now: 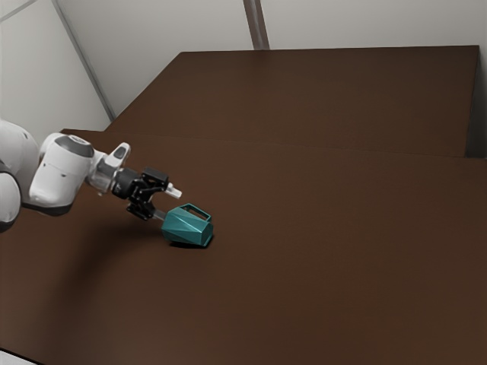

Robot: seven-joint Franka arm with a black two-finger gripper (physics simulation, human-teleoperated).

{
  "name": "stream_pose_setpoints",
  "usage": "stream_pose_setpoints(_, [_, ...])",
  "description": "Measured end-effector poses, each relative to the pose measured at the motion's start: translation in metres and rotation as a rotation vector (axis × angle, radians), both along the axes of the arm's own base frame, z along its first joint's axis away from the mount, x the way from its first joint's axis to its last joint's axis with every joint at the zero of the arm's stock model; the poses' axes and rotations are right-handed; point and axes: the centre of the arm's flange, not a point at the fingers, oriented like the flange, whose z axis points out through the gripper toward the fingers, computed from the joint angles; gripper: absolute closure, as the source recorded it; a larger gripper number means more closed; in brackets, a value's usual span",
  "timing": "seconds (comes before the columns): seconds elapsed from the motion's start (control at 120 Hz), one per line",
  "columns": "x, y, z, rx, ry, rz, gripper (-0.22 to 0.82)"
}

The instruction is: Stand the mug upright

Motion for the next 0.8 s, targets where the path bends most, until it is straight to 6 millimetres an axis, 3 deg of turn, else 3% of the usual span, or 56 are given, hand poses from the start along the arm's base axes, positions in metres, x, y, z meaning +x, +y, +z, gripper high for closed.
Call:
stream_pose_setpoints(0.4, [0.000, -0.030, -0.009, -0.007, -0.054, -0.089, 0.04])
stream_pose_setpoints(0.5, [-0.003, -0.031, -0.012, -0.009, -0.057, -0.097, 0.17])
stream_pose_setpoints(0.675, [-0.004, -0.032, -0.013, -0.013, -0.067, -0.107, 0.52])
stream_pose_setpoints(0.8, [-0.005, -0.033, -0.013, -0.018, -0.071, -0.111, 0.65])
